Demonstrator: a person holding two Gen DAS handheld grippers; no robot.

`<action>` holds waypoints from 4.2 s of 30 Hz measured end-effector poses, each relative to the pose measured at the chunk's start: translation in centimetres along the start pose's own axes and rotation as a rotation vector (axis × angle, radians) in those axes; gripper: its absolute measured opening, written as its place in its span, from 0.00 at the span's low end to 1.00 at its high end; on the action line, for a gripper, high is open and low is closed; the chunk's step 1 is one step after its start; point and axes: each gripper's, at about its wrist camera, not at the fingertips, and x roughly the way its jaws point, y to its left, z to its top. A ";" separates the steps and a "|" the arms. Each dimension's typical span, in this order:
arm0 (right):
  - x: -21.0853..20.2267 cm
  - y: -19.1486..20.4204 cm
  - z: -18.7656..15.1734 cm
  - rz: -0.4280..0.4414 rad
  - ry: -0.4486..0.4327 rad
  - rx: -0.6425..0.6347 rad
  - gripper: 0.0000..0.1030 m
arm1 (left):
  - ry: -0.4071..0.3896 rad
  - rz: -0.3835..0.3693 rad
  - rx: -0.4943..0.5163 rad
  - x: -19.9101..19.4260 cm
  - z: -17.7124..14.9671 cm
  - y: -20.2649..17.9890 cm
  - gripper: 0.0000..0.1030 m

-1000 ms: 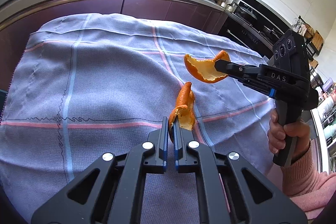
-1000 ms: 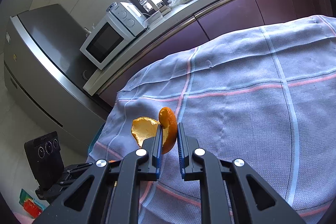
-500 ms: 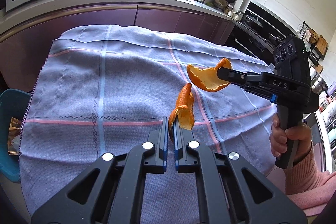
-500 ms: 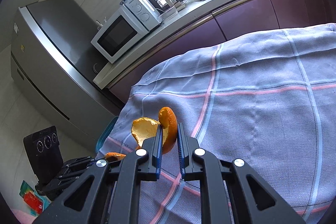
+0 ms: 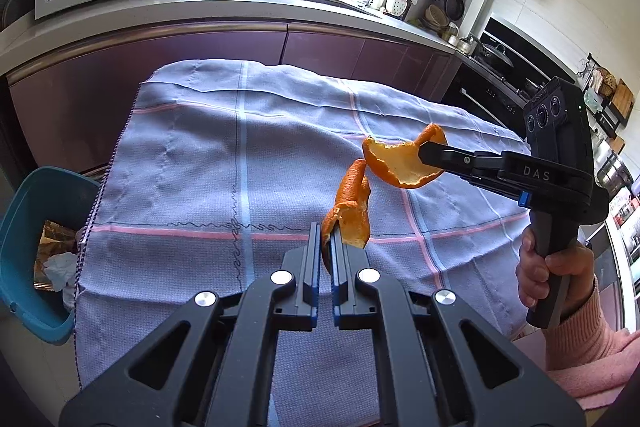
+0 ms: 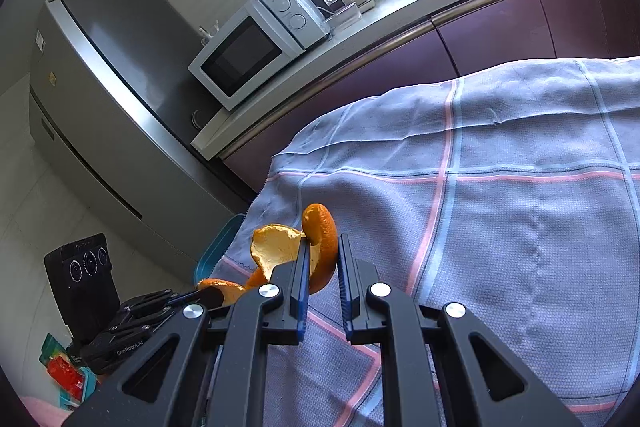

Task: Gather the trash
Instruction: 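Lift both orange peels and carry them toward the teal bin, then lower both orange peels into the teal bin and open both grippers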

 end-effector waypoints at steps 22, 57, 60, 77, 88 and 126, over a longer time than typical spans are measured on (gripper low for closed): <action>3.2 3.5 0.0 0.046 0.041 -0.042 0.12 | -0.058 0.068 -0.047 -4.1 0.0 3.9 0.05; 13.0 13.3 1.3 0.158 0.177 -0.199 0.12 | -0.157 0.238 -0.175 -10.2 -0.6 12.9 0.05; 13.9 14.0 1.5 0.165 0.190 -0.208 0.12 | -0.159 0.257 -0.186 -10.5 -0.7 13.8 0.05; 19.2 16.7 1.0 0.161 0.263 -0.245 0.12 | -0.160 0.346 -0.259 -10.7 -1.3 18.5 0.05; 22.1 17.4 0.5 0.144 0.310 -0.259 0.12 | -0.144 0.373 -0.290 -10.1 -1.8 20.2 0.05; 30.2 19.8 -1.6 0.041 0.453 -0.351 0.18 | -0.054 0.438 -0.399 -6.2 -4.2 25.6 0.05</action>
